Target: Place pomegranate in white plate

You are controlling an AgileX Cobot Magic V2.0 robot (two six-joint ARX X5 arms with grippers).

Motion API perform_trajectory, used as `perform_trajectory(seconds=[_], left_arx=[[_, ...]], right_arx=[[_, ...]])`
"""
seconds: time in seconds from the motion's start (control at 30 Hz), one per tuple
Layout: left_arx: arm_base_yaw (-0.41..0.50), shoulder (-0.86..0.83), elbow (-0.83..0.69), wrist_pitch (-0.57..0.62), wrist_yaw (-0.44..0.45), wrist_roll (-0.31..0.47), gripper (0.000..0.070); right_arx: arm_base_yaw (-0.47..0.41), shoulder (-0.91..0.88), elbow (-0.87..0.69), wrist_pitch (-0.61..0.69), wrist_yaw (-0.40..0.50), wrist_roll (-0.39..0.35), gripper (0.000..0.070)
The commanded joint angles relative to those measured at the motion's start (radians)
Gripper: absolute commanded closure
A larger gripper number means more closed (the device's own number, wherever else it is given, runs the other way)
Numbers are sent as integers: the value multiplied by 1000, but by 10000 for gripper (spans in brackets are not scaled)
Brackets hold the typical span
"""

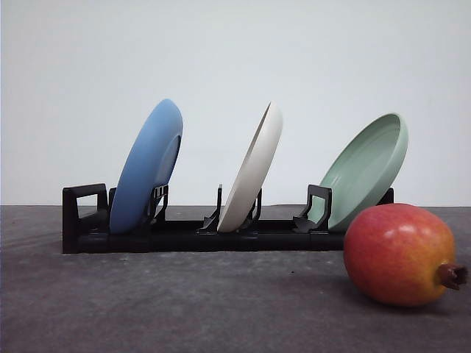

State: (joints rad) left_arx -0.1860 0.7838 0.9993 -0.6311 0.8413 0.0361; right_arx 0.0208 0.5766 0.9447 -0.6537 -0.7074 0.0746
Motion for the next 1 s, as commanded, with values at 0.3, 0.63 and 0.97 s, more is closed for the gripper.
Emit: perform_trajectory(seconds=[0.3,0.63,0.97], left_arx=[[-3,44,20,22,4,16,166],[-78,137,20,49,-27,-33,103],[-279,407,120,114,-306,-142,103]], right_arx=[[2,4,19,10,1,-11,99],[2,4,19,10,0,-6,46],[2,4,19,10,0,-3,46]])
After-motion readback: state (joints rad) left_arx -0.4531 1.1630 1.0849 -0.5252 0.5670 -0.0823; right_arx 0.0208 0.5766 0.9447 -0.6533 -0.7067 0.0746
